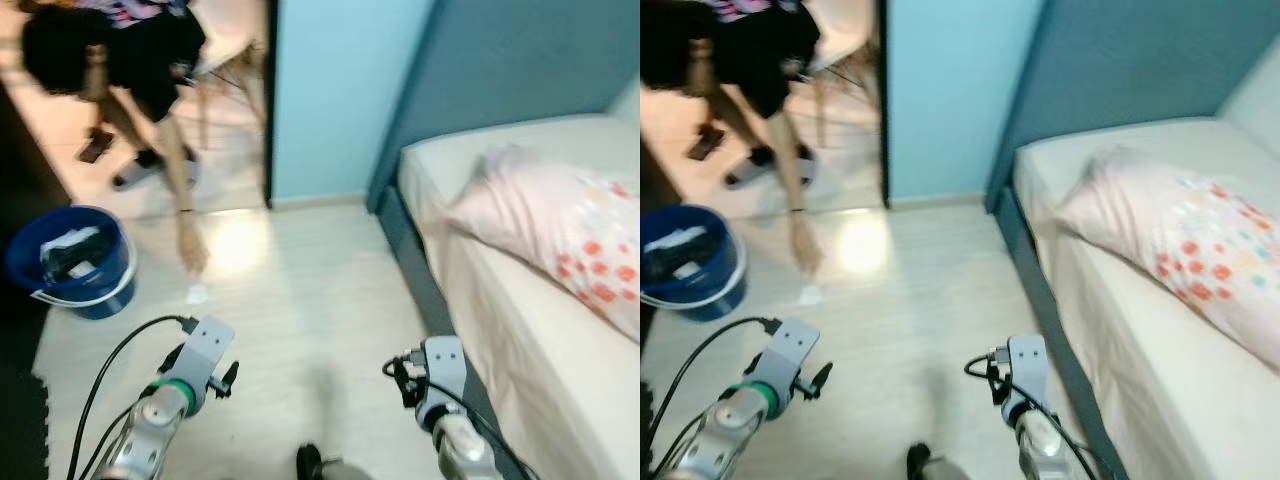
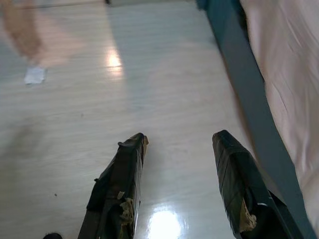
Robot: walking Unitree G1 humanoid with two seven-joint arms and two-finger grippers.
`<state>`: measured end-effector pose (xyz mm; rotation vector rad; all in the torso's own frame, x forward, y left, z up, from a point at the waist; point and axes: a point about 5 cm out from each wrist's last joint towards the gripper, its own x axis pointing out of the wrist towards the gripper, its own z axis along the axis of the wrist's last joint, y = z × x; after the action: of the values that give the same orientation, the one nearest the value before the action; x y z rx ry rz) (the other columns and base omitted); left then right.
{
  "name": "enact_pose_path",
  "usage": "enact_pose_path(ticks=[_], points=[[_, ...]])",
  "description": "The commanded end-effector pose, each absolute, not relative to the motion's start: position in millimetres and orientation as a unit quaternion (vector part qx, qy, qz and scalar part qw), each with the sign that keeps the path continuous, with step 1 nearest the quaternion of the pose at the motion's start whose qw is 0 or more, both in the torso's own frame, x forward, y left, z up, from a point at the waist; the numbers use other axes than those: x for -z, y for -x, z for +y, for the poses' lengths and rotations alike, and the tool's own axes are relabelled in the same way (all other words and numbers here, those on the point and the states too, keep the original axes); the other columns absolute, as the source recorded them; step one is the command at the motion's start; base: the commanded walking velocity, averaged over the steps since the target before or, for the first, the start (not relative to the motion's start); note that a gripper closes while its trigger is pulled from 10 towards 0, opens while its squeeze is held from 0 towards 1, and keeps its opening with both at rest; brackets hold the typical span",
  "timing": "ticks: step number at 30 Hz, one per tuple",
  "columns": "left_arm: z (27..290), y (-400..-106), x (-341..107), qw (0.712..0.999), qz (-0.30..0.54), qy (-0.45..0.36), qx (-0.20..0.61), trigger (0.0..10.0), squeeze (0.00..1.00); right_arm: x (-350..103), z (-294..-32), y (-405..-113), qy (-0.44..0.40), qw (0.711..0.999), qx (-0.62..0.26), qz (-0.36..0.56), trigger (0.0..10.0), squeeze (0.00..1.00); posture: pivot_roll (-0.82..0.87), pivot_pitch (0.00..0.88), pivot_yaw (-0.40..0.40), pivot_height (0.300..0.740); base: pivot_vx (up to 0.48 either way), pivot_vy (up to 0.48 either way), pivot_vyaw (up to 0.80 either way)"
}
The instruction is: Clean up the room
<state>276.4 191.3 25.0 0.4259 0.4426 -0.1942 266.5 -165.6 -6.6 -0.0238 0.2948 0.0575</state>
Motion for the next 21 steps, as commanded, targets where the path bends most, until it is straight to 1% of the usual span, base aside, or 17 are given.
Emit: enact_pose_path(ticks=[1,6,21], points=[[190,-271,-17,0.945,0.230,-0.210,0.100,10.0,0.00,11,-168,-261,0.009,0.988,-0.025,0.153,10.0,0.00,0.10,0.139,-0.006,0.735,0.000,0.000,-0.79],[188,-273,-18,0.951,0.216,-0.199,0.099,10.0,0.00,2,-164,-269,0.002,0.991,-0.029,0.130,10.0,0.00,0.10,0.131,-0.009,0.735,0.000,0.000,-0.78],[184,-279,-24,0.958,0.189,-0.192,0.100,10.0,0.00,-16,-164,-284,-0.011,0.996,-0.026,0.089,10.0,0.00,0.10,0.131,-0.009,0.735,0.000,0.000,-0.79]])
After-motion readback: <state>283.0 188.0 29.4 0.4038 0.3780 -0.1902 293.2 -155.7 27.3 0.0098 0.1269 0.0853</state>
